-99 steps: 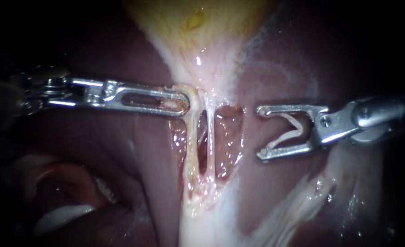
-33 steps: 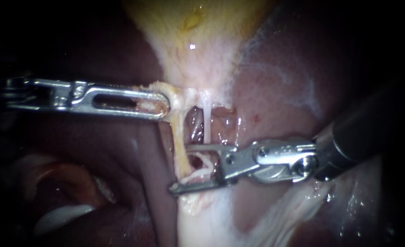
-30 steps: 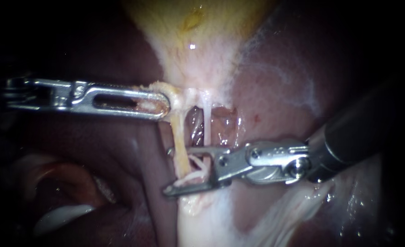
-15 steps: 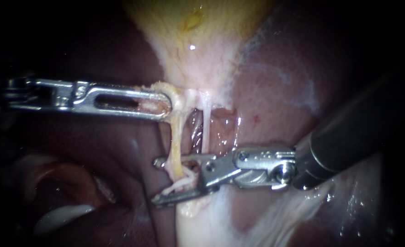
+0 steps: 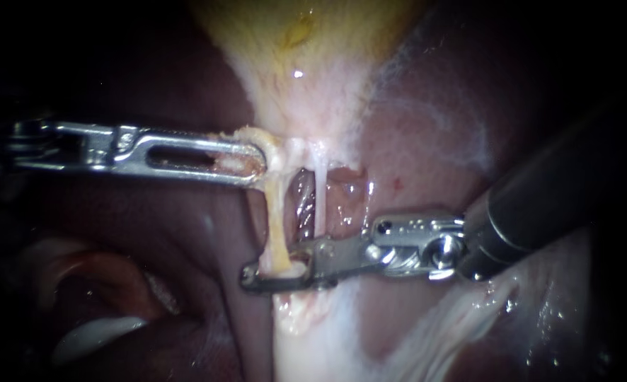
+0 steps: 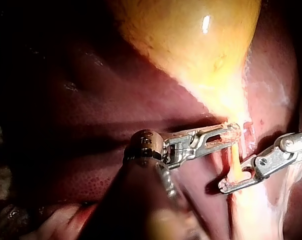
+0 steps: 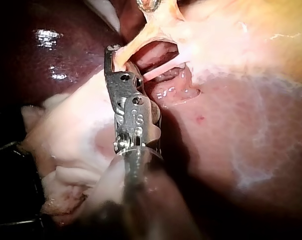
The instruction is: Clipping first clip left tube
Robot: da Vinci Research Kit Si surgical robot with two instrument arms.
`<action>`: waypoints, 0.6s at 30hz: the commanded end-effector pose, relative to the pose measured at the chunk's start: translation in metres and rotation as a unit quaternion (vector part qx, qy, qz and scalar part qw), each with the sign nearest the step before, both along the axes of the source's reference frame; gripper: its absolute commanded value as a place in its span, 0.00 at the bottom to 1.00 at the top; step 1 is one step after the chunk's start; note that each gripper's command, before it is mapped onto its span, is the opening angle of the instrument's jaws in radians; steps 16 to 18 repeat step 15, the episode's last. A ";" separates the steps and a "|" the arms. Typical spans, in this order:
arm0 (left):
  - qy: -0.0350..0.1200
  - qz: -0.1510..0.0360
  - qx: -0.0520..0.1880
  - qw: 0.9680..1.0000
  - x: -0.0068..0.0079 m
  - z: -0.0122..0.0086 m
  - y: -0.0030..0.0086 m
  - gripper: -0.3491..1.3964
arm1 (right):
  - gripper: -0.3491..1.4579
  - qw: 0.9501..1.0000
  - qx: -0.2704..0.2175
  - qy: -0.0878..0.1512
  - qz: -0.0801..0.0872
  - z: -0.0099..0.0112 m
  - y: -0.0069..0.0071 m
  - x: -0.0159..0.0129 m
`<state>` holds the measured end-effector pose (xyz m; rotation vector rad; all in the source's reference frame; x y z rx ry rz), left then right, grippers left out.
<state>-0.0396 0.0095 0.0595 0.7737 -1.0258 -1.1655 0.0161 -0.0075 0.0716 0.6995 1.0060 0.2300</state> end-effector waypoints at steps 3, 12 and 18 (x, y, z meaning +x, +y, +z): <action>0.000 0.000 0.000 1.000 0.0000 0.0000 0.0000 0.00 | 0.00 1.000 -0.001 -0.001 -0.001 -0.0002 -0.0002 0.0000; 0.000 0.000 0.000 1.000 0.0000 0.0000 0.0000 0.00 | 0.00 1.000 0.000 -0.001 -0.001 -0.0003 -0.0002 0.0000; 0.000 0.000 0.000 1.000 0.0000 0.0000 0.0000 0.00 | 0.00 1.000 0.000 -0.001 -0.001 -0.0003 -0.0001 -0.0001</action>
